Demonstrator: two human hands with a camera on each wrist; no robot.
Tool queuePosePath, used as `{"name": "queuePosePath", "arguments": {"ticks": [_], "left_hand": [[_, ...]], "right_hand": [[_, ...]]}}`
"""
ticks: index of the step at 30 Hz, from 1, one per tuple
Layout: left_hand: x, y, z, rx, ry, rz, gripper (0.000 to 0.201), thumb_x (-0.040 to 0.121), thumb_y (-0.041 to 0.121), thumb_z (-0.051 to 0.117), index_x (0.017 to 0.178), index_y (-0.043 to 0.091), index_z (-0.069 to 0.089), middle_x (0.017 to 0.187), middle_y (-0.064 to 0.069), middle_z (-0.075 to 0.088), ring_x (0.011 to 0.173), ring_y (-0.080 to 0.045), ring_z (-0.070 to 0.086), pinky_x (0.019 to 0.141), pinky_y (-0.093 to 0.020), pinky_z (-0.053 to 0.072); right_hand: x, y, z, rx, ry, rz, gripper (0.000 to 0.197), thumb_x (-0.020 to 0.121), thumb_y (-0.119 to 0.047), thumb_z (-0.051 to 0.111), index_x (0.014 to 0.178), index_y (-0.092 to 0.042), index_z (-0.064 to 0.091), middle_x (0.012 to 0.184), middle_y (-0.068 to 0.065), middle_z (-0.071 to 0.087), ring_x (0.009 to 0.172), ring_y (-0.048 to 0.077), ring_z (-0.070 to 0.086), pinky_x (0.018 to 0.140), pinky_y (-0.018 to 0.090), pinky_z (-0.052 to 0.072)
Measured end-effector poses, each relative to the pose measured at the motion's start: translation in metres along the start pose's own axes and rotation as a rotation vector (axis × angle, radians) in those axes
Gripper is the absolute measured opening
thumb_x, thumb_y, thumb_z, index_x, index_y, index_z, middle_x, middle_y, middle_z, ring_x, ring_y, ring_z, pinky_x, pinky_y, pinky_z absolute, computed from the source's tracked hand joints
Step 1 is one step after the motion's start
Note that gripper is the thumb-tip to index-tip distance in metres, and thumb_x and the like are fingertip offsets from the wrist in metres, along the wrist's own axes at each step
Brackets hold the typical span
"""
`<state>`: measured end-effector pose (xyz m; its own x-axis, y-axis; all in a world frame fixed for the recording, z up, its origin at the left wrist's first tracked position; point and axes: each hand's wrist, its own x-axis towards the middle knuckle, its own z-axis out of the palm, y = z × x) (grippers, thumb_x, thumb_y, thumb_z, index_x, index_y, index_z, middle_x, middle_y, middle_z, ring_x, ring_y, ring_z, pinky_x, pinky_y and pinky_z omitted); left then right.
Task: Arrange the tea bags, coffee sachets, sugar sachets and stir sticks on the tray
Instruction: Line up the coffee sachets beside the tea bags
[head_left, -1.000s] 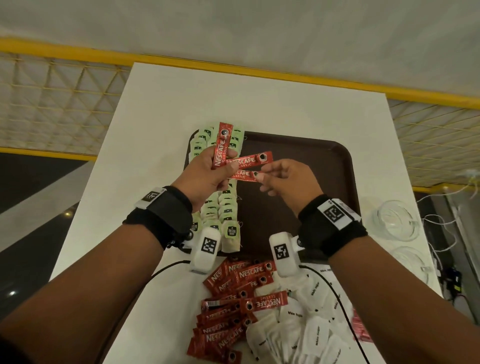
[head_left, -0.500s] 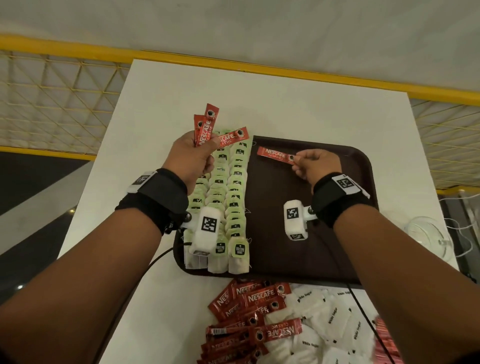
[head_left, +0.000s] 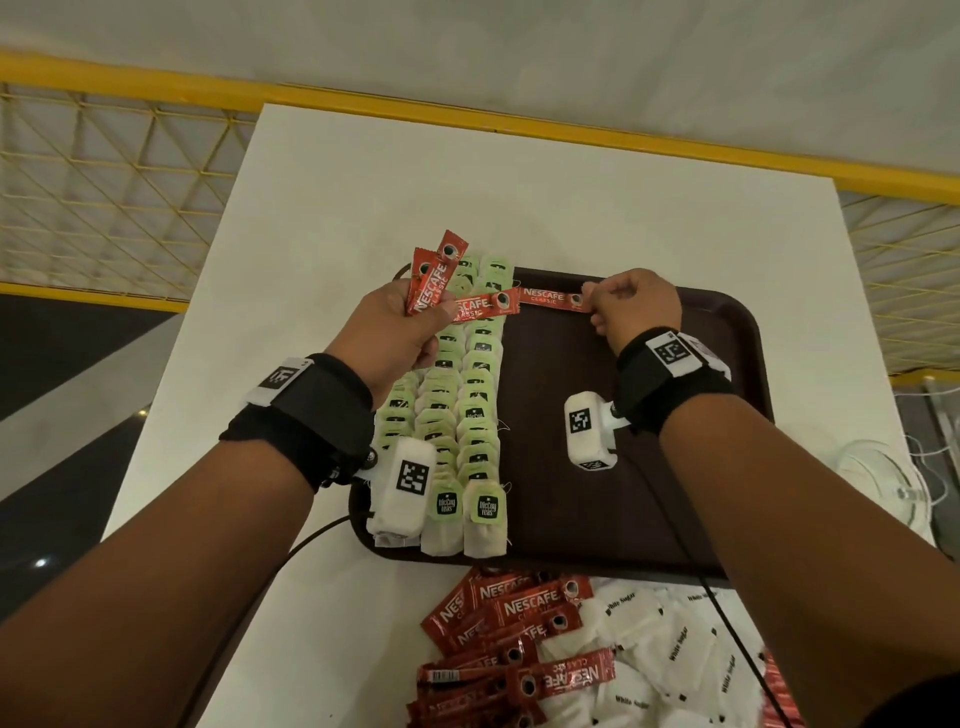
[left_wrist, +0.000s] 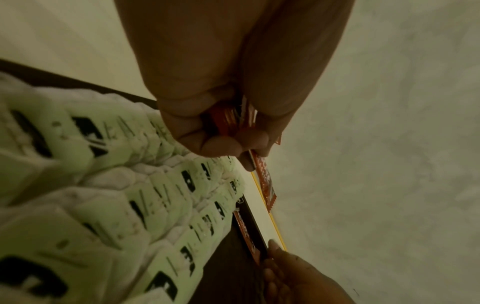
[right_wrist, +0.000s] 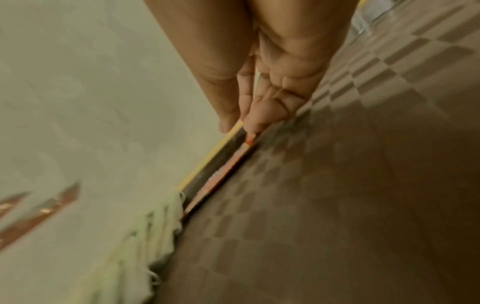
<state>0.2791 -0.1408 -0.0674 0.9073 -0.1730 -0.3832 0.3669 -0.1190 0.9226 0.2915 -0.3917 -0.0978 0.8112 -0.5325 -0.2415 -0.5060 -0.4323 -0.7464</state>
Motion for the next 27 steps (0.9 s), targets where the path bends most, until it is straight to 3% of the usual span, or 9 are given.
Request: {"name": "queuePosePath", "arguments": {"ticks": [3, 5, 7, 12, 15, 18, 23, 27], "left_hand": [[-0.002, 0.001, 0.006, 0.030, -0.032, 0.001, 0.011, 0.097, 0.017, 0.059, 0.106, 0.012, 0.062, 0.076, -0.001, 0.049, 0.054, -0.006, 0.046, 0.060, -0.024, 0.049], [-0.003, 0.002, 0.012, 0.064, -0.059, 0.007, 0.018, 0.097, 0.017, 0.059, 0.112, 0.007, 0.061, 0.074, 0.000, 0.050, 0.053, -0.005, 0.046, 0.059, -0.024, 0.049], [-0.004, 0.004, 0.019, 0.075, -0.099, 0.007, 0.018, 0.098, 0.017, 0.057, 0.112, 0.006, 0.060, 0.073, 0.000, 0.052, 0.055, -0.007, 0.047, 0.059, -0.024, 0.049], [-0.010, 0.005, 0.028, 0.026, -0.138, -0.057, 0.020, 0.103, 0.023, 0.046, 0.117, 0.012, 0.054, 0.095, -0.003, 0.066, 0.058, -0.009, 0.049, 0.062, -0.024, 0.050], [-0.011, 0.005, 0.024, 0.034, -0.112, -0.088, 0.019, 0.105, 0.023, 0.042, 0.112, 0.010, 0.054, 0.080, -0.001, 0.057, 0.057, -0.010, 0.046, 0.060, -0.025, 0.046], [-0.010, 0.004, 0.021, 0.063, -0.120, -0.124, 0.019, 0.105, 0.022, 0.039, 0.111, 0.010, 0.054, 0.068, 0.003, 0.047, 0.054, -0.008, 0.045, 0.058, -0.023, 0.046], [-0.012, 0.003, 0.022, 0.059, -0.135, -0.170, 0.018, 0.103, 0.023, 0.041, 0.110, 0.013, 0.055, 0.063, 0.007, 0.042, 0.052, -0.007, 0.043, 0.056, -0.022, 0.043], [-0.014, 0.003, 0.023, 0.044, -0.158, -0.189, 0.015, 0.103, 0.023, 0.042, 0.106, 0.014, 0.054, 0.061, 0.007, 0.041, 0.051, -0.007, 0.042, 0.056, -0.023, 0.041]], "right_hand": [[-0.020, -0.016, -0.007, 0.091, -0.258, -0.071, 0.026, 0.092, -0.037, 0.063, 0.096, -0.012, 0.069, 0.085, 0.004, 0.071, 0.066, 0.011, 0.062, 0.065, 0.029, 0.054], [-0.038, -0.025, -0.010, 0.161, -0.490, -0.104, 0.022, 0.092, -0.029, 0.065, 0.100, -0.010, 0.069, 0.092, 0.005, 0.071, 0.066, 0.010, 0.060, 0.062, 0.024, 0.052], [-0.049, -0.027, -0.010, 0.237, -0.578, -0.135, 0.015, 0.090, -0.016, 0.067, 0.102, -0.007, 0.068, 0.088, 0.008, 0.070, 0.066, 0.012, 0.062, 0.061, 0.021, 0.054], [-0.050, -0.012, -0.018, 0.434, -0.471, -0.013, 0.004, 0.090, -0.004, 0.065, 0.093, -0.007, 0.067, 0.078, 0.008, 0.067, 0.063, 0.011, 0.063, 0.060, 0.020, 0.054], [-0.041, 0.006, -0.026, 0.446, -0.337, 0.117, 0.005, 0.090, -0.008, 0.066, 0.095, -0.007, 0.067, 0.079, 0.006, 0.068, 0.065, 0.011, 0.063, 0.061, 0.020, 0.054], [-0.029, 0.018, -0.025, 0.292, -0.285, 0.168, 0.010, 0.087, -0.013, 0.071, 0.095, -0.007, 0.068, 0.082, 0.009, 0.071, 0.069, 0.014, 0.067, 0.063, 0.022, 0.055], [-0.017, 0.012, -0.010, 0.149, -0.222, 0.166, 0.022, 0.083, -0.020, 0.076, 0.096, -0.004, 0.066, 0.081, 0.011, 0.073, 0.061, 0.014, 0.068, 0.057, 0.024, 0.057], [-0.010, 0.000, -0.001, 0.007, -0.229, 0.172, 0.022, 0.082, -0.028, 0.077, 0.087, -0.014, 0.061, 0.078, 0.005, 0.070, 0.057, 0.013, 0.065, 0.056, 0.025, 0.056]]}}
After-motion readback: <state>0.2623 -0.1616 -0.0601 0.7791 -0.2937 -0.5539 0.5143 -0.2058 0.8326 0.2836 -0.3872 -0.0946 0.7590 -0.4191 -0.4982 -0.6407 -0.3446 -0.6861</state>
